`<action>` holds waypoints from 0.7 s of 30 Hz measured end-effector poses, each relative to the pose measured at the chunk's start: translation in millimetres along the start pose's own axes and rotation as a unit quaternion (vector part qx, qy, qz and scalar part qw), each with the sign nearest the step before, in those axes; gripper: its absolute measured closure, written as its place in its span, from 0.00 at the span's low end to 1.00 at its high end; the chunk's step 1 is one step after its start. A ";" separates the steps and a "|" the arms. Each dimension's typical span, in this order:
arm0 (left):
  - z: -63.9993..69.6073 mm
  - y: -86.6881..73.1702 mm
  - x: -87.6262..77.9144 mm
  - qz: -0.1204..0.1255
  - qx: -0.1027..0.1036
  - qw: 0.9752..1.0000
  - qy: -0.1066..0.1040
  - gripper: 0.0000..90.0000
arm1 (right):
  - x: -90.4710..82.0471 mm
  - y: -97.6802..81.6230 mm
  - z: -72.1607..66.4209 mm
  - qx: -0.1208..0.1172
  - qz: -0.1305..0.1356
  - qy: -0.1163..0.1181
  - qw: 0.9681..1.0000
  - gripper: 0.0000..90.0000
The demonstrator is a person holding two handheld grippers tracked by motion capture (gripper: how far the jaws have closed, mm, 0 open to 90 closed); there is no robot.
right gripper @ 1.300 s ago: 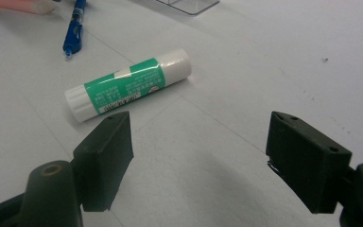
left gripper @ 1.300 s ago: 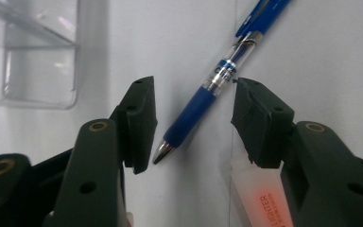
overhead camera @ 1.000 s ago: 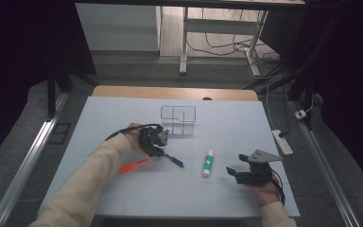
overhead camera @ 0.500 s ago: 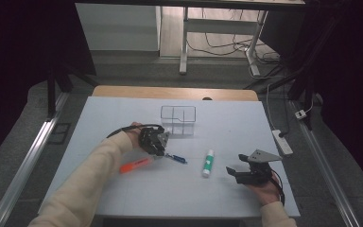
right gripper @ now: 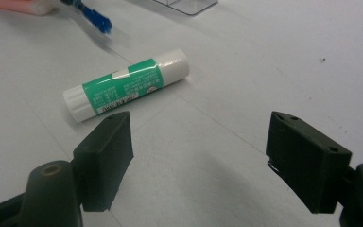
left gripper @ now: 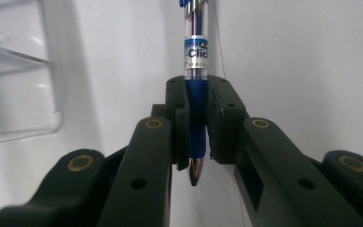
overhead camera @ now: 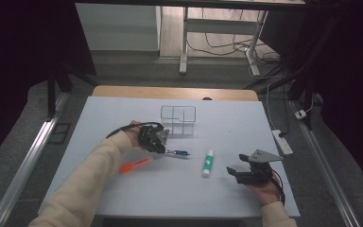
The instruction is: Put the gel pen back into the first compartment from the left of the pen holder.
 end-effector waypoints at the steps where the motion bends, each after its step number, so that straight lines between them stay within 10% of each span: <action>1: 0.4 1.5 -3.0 0.006 -0.006 1.000 0.001 0.88 | -0.1 0.1 -0.1 0.000 0.000 0.000 1.000 0.26; 11: 16.2 7.1 -19.7 0.039 -0.073 0.996 0.013 0.88 | -2.0 3.8 -1.8 -0.003 0.009 -0.002 1.000 0.26; 21: 28.5 8.6 -34.2 0.060 -0.168 0.983 0.033 0.88 | -1.5 10.7 -8.8 -0.019 0.014 -0.001 1.000 0.26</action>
Point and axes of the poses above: each handheld gripper's, and its own axes: x roughly forward along the jaws, y roughly out of its top, z roughly to its right, the point moved 10 cm from there along x, roughly forward along the jaws, and after that the axes turned 1 degree about -y, right-handed, at the moved point
